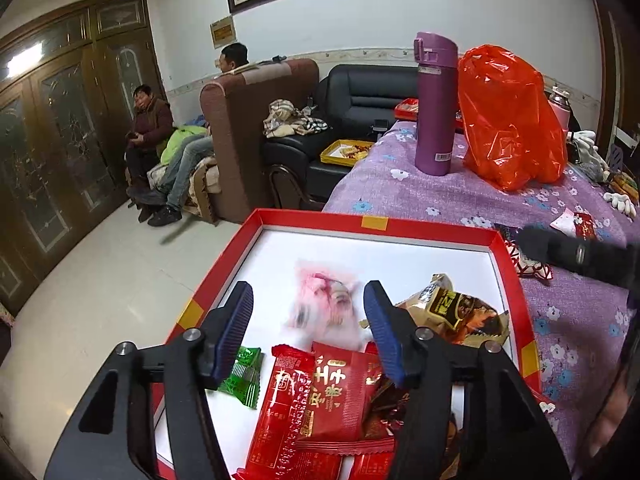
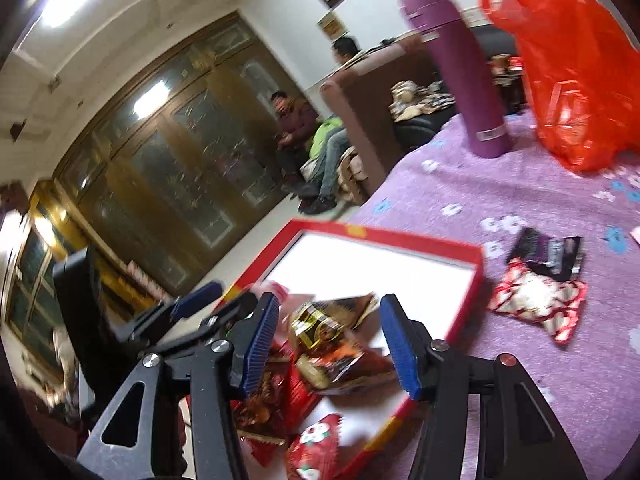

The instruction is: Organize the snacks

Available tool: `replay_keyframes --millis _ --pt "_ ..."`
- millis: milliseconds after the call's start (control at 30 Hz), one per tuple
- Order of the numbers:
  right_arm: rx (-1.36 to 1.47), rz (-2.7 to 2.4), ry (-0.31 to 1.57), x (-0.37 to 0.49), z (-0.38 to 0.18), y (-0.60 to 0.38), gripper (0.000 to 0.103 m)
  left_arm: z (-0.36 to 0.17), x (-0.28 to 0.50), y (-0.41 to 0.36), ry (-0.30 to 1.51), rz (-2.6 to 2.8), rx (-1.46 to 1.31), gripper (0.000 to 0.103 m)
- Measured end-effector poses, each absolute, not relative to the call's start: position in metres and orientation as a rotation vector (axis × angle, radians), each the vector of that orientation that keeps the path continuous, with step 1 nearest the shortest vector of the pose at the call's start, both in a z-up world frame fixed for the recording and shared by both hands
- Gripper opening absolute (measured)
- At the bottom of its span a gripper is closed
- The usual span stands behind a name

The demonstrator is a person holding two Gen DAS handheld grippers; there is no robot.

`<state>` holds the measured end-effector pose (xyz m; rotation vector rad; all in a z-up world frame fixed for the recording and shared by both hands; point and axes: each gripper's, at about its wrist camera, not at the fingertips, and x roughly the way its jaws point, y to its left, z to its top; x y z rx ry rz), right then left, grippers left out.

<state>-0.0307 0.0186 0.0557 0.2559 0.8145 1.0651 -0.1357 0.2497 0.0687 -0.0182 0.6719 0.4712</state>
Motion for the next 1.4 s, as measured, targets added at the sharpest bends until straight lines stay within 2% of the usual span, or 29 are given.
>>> replay_keyframes --millis 233,433,567,700,1033,1400 --pt "0.502 0.888 0.817 0.021 0.063 -0.058 0.059 0.082 -0.125 0.218 0.659 0.354 0.041 0.057" --pt "0.498 0.709 0.835 0.062 0.074 -0.122 0.066 0.096 -0.095 0.187 0.676 0.206 0.038 0.059" --pt "0.603 0.657 0.860 0.089 0.047 -0.163 0.066 0.096 -0.070 0.169 0.739 0.123 0.005 0.059" --pt "0.765 0.662 0.965 0.114 0.014 -0.184 0.065 0.096 -0.033 0.147 0.781 0.089 0.007 0.059" --pt "0.781 0.612 0.903 0.118 0.020 -0.206 0.066 0.062 0.050 0.098 0.927 0.066 0.075 0.059" --pt "0.487 0.528 0.999 0.118 0.010 -0.167 0.066 0.065 0.041 0.079 0.931 0.065 0.146 0.059"
